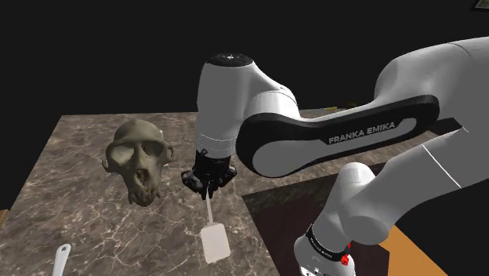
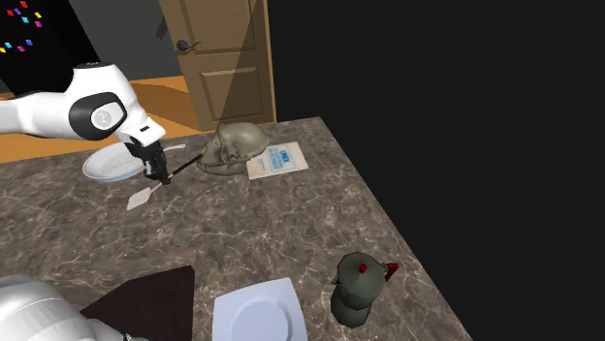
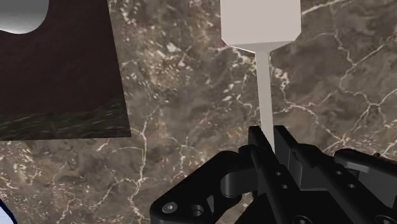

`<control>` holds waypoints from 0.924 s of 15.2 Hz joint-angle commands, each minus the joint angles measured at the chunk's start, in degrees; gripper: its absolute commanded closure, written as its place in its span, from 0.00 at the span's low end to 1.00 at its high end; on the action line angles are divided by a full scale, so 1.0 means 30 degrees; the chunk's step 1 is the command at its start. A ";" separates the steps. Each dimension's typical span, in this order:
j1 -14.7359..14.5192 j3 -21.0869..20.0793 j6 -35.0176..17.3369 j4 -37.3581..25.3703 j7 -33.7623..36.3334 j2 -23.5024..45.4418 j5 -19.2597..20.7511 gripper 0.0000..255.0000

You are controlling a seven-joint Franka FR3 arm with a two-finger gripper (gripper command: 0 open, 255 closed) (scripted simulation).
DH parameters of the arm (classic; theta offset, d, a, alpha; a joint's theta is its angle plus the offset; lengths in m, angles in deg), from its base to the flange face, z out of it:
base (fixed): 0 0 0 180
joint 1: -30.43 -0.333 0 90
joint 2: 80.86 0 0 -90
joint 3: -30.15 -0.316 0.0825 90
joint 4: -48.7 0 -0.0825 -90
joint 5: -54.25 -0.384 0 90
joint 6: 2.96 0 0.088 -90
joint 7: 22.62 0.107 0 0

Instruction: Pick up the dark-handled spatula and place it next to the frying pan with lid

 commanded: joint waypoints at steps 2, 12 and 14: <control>-0.0694 -0.1065 0.0234 -0.0047 0.1422 -0.0257 -0.0559 1.00; -0.2191 -0.4982 0.0679 -0.1842 0.6409 0.0741 -0.1581 1.00; -0.2315 -0.5859 0.0723 -0.2450 0.7499 0.1236 -0.1562 1.00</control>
